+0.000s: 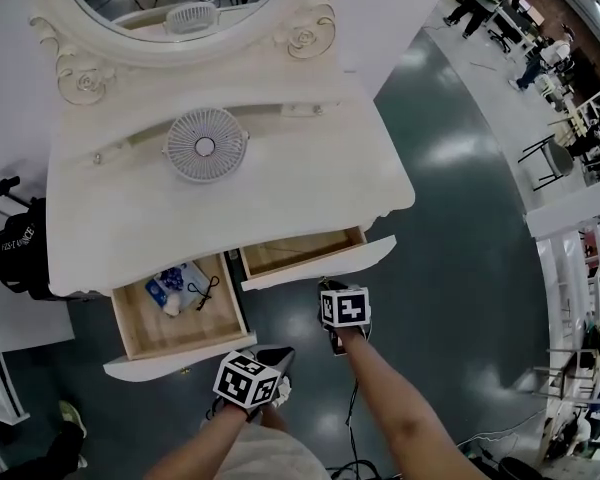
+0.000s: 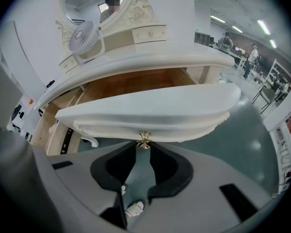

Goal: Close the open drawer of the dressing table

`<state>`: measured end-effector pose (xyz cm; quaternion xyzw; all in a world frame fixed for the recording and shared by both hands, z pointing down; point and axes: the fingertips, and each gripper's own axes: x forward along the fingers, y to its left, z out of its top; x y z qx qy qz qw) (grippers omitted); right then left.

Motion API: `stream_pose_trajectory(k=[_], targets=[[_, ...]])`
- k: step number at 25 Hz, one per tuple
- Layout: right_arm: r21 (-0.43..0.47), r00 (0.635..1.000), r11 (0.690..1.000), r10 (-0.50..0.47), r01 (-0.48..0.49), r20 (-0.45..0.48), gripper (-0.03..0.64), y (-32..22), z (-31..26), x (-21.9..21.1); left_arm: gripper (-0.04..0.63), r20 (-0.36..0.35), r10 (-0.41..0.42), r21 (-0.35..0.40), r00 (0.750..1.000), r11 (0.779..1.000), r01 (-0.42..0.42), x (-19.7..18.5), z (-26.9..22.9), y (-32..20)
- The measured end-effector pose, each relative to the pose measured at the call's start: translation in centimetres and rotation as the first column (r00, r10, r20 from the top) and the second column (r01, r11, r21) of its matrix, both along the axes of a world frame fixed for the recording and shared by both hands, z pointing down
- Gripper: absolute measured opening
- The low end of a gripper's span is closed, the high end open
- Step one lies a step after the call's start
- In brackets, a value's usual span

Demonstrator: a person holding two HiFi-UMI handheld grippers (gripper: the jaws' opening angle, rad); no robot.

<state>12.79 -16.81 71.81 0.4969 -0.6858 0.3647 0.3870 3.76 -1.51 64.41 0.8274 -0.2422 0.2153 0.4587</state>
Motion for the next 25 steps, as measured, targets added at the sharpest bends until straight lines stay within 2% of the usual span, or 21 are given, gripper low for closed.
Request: stream_pose_trajectory(k=[25], targets=[[0.023,1.0,1.0,0.0,0.0,0.005,0.101,-4.8,0.0,-1.6,0.009,-0.038,-0.018,-0.025,0.999,1.0,0.017,-0.5,-0.1,-1.3]])
